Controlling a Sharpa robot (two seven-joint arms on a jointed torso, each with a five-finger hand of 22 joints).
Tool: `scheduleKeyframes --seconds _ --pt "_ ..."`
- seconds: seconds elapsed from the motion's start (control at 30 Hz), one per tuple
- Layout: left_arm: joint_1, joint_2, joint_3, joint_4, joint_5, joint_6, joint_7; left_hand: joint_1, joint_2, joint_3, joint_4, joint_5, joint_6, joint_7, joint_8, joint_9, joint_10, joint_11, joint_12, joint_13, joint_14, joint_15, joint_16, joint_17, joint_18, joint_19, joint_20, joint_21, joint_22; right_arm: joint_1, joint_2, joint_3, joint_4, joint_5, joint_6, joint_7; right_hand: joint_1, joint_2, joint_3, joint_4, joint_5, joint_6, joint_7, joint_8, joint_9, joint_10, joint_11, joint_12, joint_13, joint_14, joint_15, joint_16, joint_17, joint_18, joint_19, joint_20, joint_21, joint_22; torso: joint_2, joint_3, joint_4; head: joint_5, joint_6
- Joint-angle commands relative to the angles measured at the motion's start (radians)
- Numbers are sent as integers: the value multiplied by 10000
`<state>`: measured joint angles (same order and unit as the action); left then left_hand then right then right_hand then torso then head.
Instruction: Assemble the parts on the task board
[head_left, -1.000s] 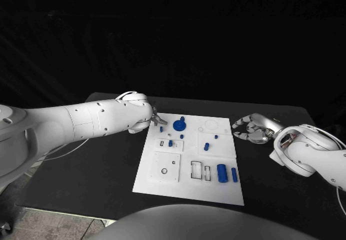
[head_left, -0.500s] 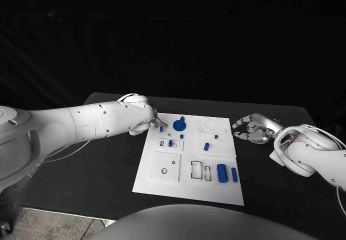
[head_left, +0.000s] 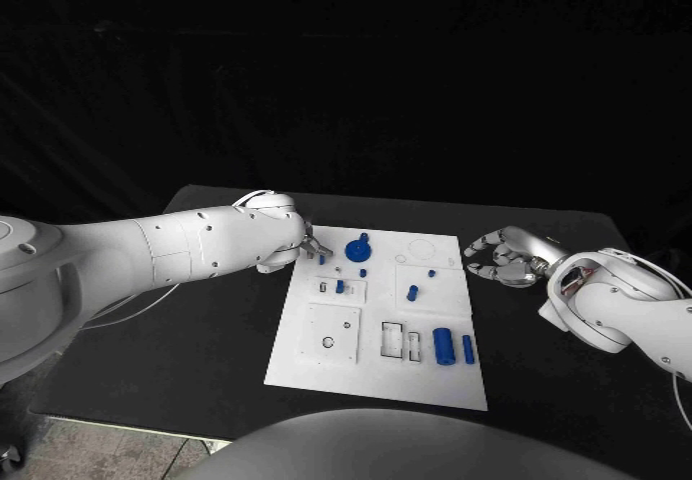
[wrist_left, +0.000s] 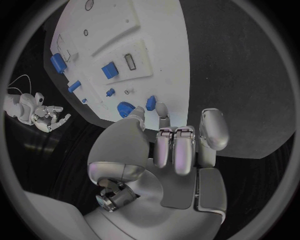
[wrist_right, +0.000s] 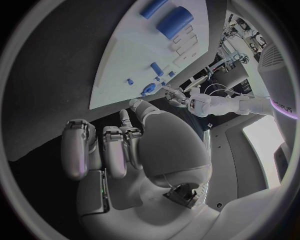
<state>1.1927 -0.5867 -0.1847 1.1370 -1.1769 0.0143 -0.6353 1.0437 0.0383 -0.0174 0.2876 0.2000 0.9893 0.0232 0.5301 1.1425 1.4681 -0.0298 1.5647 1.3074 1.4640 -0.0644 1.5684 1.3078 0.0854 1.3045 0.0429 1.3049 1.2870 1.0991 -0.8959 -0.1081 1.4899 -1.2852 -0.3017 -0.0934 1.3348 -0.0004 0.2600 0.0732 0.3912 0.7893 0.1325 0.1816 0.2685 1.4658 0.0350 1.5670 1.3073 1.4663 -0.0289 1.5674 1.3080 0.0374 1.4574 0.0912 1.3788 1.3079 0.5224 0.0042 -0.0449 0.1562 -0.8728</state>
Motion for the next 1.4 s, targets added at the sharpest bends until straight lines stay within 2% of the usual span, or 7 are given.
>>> scheduleKeyframes --seconds 0.03,0.5,0.97,1.4 --pt "-11 37 5 -3 -2 62 117 108 -18 -41 -3 58 -74 -8 -43 15 1027 -30 61 2634 1068 -51 24 2630 65 -58 9 -40 -14 -4 11 -1 12 -23 77 -9 82 19 65 -10 49 42 16 -30 -16 1050 58 38 2635 1045 87 34 2628 155 -71 -18 -68 1927 -1 2 -3 13 2" --pt "-20 81 4 -138 51 138 260 320 110 -131 15 534 -224 45 -273 -37 1027 16 61 2634 1068 -10 24 2630 105 -219 42 -237 -109 -4 18 -1 -3 -14 86 -19 84 18 81 -15 68 48 17 -28 -19 1050 60 38 2635 1045 88 34 2628 156 -74 -17 -75 1925 -4 3 -4 -5 2" --pt "-55 165 2 -249 132 175 391 430 167 -208 16 664 -324 111 -580 -195 1027 70 61 2634 1068 36 24 2630 129 -328 83 -378 -164 -4 30 -1 -32 -10 90 -35 84 18 81 -15 68 48 17 -28 -19 1050 60 38 2635 1045 88 34 2628 156 -74 -17 -75 1925 -4 4 1 -18 2" --pt "-97 230 3 -361 182 213 427 459 180 -234 14 676 -348 133 -687 -256 1027 89 61 2634 1068 53 24 2630 139 -368 98 -428 -188 -5 54 -1 -72 0 86 -12 82 9 94 -20 84 52 17 -27 -24 1050 61 38 2635 1045 88 34 2628 158 -77 -17 -81 1924 2 -2 -5 -23 2"
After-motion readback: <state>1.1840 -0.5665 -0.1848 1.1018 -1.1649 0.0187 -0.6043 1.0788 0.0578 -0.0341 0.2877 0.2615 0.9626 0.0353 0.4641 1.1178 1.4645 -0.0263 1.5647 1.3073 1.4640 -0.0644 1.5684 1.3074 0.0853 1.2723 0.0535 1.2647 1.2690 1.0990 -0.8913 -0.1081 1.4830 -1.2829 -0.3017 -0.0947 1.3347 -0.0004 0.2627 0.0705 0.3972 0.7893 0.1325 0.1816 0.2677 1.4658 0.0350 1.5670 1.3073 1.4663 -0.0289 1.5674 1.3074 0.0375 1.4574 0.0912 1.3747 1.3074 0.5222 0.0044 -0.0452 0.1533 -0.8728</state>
